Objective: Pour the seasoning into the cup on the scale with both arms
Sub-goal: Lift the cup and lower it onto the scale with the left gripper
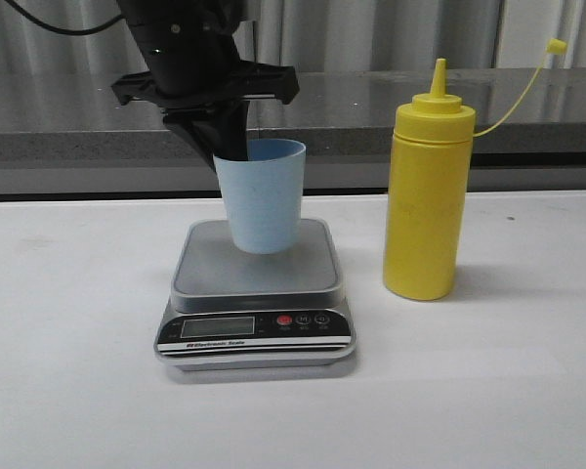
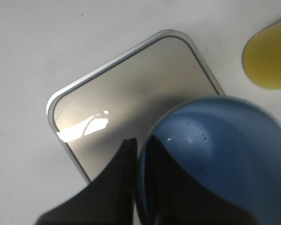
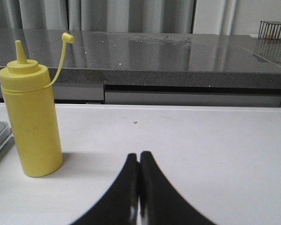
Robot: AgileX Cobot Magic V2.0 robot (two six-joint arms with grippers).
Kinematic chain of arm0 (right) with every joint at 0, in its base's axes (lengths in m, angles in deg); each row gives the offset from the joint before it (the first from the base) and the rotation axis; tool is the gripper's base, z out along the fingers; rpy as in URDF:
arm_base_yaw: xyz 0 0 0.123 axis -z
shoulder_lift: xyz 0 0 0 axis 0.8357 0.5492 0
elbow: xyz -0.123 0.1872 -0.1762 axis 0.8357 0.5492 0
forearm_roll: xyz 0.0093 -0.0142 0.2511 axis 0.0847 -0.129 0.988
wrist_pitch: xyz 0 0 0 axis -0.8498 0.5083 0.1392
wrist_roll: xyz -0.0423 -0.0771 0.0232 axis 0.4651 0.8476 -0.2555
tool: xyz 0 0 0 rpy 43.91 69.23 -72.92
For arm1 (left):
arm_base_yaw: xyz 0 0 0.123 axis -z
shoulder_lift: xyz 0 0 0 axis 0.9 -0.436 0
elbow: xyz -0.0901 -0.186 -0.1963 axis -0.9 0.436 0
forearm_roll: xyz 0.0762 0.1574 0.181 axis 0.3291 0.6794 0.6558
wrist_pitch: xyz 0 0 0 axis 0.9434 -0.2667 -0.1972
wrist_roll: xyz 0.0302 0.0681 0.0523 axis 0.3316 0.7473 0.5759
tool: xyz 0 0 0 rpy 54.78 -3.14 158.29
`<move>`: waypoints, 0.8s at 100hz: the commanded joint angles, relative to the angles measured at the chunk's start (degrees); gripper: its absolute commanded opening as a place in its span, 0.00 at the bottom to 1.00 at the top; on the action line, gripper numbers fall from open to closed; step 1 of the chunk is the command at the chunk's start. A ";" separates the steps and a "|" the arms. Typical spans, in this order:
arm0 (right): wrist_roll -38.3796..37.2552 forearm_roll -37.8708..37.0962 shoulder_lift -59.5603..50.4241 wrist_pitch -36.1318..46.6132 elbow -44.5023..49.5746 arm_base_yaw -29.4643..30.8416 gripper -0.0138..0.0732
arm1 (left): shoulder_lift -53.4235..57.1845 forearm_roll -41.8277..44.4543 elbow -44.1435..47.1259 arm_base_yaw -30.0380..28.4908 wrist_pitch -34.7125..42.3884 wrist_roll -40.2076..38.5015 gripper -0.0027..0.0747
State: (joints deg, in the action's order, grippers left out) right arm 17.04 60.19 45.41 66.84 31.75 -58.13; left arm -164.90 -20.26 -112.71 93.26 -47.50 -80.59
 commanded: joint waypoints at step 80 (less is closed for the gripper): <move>0.02 -0.61 -1.15 4.75 -1.23 0.30 0.08 | 0.60 0.05 -2.02 0.53 0.93 -0.05 0.34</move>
State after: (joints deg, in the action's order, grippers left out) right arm 17.04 60.19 45.41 66.84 31.75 -58.13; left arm -167.06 -19.76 -113.17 93.26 -47.84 -80.46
